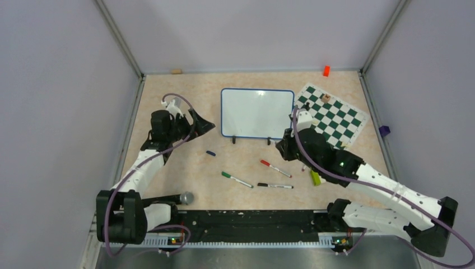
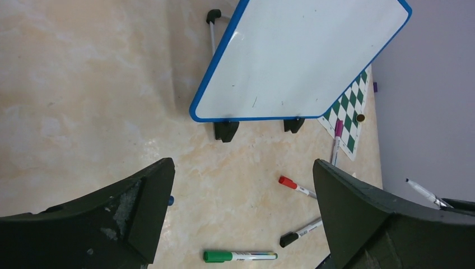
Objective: Write a sentence on the whiteboard
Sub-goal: Adjust the whiteboard at the center of the board.
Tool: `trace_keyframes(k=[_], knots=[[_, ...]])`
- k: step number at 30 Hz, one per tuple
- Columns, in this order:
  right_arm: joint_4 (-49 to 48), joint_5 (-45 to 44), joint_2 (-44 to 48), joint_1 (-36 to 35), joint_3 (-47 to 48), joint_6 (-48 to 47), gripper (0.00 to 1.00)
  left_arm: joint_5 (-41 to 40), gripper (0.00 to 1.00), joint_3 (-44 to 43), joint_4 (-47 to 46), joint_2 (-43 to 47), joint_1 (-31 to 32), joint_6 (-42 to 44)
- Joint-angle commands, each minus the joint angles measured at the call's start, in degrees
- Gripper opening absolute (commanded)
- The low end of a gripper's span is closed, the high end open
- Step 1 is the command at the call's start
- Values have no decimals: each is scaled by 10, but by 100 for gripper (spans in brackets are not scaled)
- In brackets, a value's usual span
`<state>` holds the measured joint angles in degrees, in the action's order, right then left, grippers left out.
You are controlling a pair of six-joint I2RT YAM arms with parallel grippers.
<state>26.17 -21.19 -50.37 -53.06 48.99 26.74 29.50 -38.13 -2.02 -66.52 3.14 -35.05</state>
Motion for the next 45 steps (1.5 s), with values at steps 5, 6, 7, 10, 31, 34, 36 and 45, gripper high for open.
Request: trace_keyframes(k=[5,6,7,10,31,34,36,45], knots=[[14,50,-64,6,70,83,0,39,98,-89,84,-10,-1,49],[9,64,-75,7,78,86,0,21,98,-86,84,-1,-1,46],[1,82,-85,9,86,85,0,3,98,-76,70,10,-1,38],[-19,98,-119,17,113,87,0,-18,99,-13,-57,41,-1,0],[-101,187,-192,140,122,12,0,233,99,-9,-448,-186,-16,-94],[-100,180,-189,139,122,12,0,215,99,-3,-437,-178,-20,-75],[-96,156,-183,140,122,12,0,185,99,13,-423,-161,-23,-55],[-90,96,-164,140,115,5,0,-28,99,68,-364,-108,-43,-38]])
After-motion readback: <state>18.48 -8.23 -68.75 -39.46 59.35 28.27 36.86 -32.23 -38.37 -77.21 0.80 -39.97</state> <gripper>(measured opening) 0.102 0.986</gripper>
